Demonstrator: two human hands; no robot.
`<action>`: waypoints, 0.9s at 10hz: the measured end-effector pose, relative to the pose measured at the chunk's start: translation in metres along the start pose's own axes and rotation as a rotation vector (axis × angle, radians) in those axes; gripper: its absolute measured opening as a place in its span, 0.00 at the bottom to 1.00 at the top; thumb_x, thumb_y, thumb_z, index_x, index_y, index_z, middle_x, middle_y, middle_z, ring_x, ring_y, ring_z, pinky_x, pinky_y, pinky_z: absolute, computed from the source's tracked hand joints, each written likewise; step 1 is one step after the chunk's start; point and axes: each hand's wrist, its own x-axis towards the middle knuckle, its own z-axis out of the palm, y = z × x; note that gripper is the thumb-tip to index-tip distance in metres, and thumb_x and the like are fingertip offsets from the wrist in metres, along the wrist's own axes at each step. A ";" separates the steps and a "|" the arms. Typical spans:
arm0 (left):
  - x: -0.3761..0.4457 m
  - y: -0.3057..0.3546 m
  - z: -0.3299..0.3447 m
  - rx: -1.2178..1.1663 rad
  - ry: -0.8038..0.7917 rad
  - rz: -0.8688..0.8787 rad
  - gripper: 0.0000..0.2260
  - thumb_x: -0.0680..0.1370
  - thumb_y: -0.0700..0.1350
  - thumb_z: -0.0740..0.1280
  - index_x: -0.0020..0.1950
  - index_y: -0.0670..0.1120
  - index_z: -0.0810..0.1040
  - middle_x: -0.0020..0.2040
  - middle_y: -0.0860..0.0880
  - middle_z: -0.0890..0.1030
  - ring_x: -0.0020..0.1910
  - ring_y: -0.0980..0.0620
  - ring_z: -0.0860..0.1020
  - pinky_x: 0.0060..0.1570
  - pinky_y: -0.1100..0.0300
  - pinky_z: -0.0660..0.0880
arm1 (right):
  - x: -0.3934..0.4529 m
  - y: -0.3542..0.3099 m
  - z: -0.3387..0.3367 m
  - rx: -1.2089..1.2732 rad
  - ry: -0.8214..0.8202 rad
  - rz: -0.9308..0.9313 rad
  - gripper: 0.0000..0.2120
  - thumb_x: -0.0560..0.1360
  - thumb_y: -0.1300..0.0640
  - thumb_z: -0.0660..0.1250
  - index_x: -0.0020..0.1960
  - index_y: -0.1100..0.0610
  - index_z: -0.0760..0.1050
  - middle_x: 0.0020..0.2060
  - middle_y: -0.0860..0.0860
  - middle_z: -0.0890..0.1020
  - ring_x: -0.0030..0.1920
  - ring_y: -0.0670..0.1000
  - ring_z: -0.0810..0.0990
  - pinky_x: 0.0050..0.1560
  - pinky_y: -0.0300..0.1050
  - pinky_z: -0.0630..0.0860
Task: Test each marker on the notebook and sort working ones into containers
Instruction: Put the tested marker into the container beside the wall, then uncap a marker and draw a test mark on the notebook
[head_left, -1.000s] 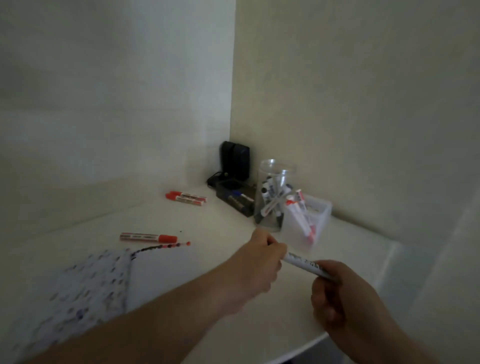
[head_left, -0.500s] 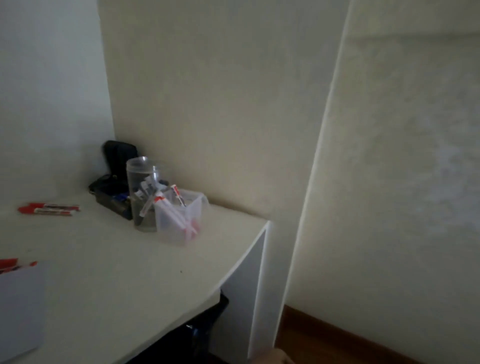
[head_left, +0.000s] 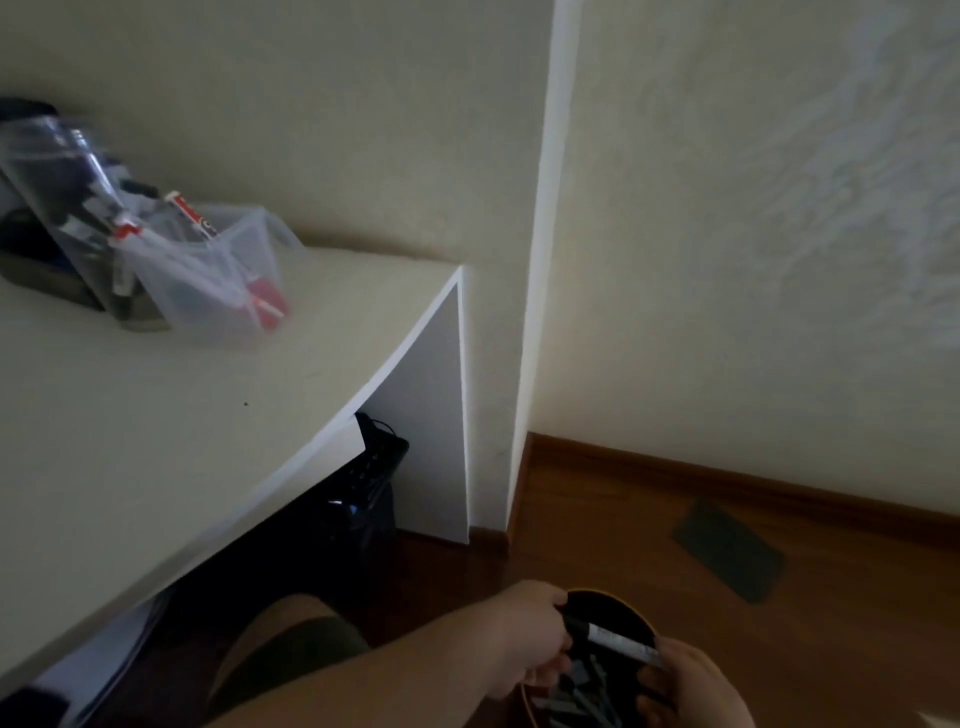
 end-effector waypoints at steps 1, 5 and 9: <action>-0.015 0.017 -0.013 0.183 0.119 0.143 0.33 0.79 0.38 0.61 0.81 0.59 0.58 0.73 0.45 0.70 0.63 0.46 0.76 0.61 0.53 0.78 | -0.173 0.005 0.076 -0.290 0.186 -0.133 0.06 0.87 0.61 0.60 0.62 0.60 0.70 0.44 0.62 0.79 0.41 0.63 0.80 0.37 0.54 0.75; -0.273 0.035 -0.223 -0.084 0.535 0.885 0.11 0.78 0.38 0.70 0.56 0.53 0.83 0.43 0.48 0.83 0.42 0.52 0.81 0.41 0.57 0.77 | -0.342 0.047 0.368 -0.632 -0.663 -0.591 0.06 0.83 0.61 0.64 0.54 0.55 0.79 0.30 0.56 0.75 0.27 0.52 0.70 0.25 0.43 0.64; -0.360 -0.195 -0.453 0.423 1.357 0.183 0.12 0.78 0.55 0.65 0.61 0.63 0.80 0.60 0.53 0.79 0.61 0.53 0.75 0.63 0.55 0.70 | -0.381 0.248 0.631 -1.301 -1.036 -0.838 0.03 0.81 0.57 0.69 0.51 0.52 0.82 0.38 0.52 0.83 0.28 0.43 0.78 0.32 0.40 0.74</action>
